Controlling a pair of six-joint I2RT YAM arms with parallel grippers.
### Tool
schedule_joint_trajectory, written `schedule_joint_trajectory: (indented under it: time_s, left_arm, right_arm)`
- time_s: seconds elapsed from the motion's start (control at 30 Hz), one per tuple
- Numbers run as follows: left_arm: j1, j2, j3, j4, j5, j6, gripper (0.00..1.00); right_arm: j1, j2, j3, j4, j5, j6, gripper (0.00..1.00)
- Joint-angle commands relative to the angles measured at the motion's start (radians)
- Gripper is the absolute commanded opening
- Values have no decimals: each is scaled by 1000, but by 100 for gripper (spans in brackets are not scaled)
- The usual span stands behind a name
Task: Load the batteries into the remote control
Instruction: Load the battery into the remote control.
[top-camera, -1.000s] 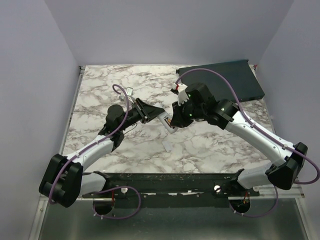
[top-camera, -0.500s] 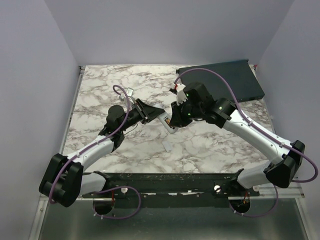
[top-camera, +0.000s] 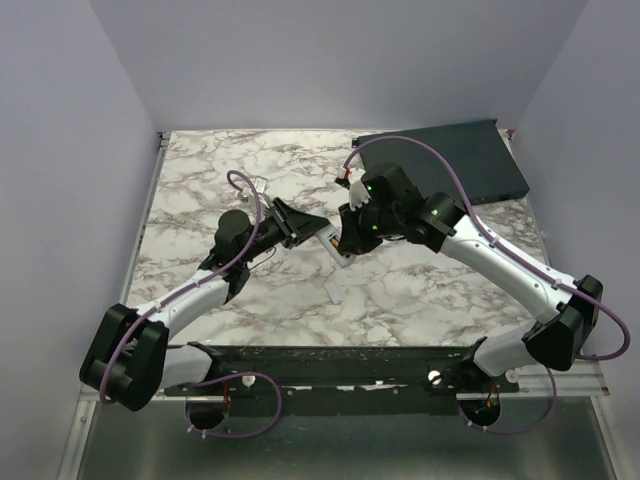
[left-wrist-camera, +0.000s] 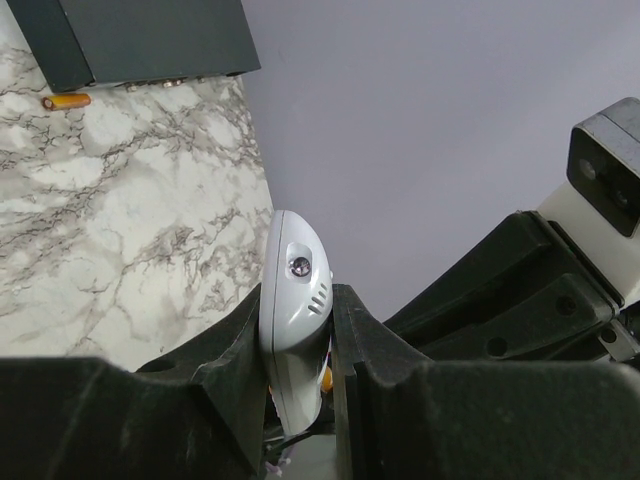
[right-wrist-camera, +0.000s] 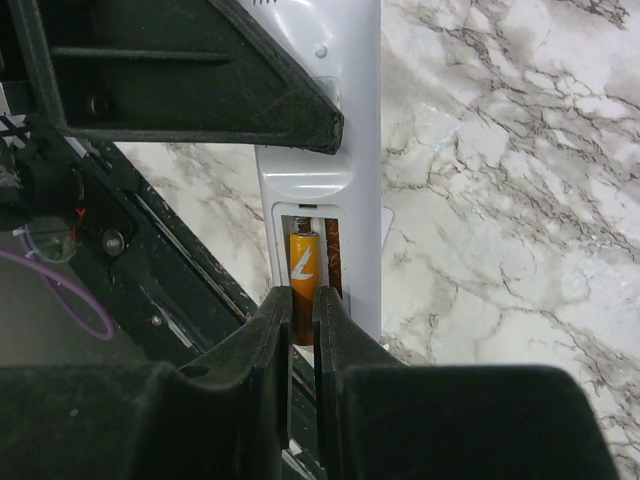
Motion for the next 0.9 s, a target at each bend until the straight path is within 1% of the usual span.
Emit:
schedule_joint_trajectory:
  time_s: [0.0,0.2,0.43,0.87]
  left_arm:
    - [-9,10,18,50,-11,-9,0]
    - [-9,20,22,58,-13,-16,0]
    - [-9,31,22,79,0,-28,0]
    - [-9,57,23,120,14,-54,0]
  right_arm:
    - [6,19,28,-67,-24,-18,1]
    - [10,17,32,-91,-26,-30,1]
    - [10,29,27,-73,8,-26,1]
    - [10,40,26,-43,8,-15,2]
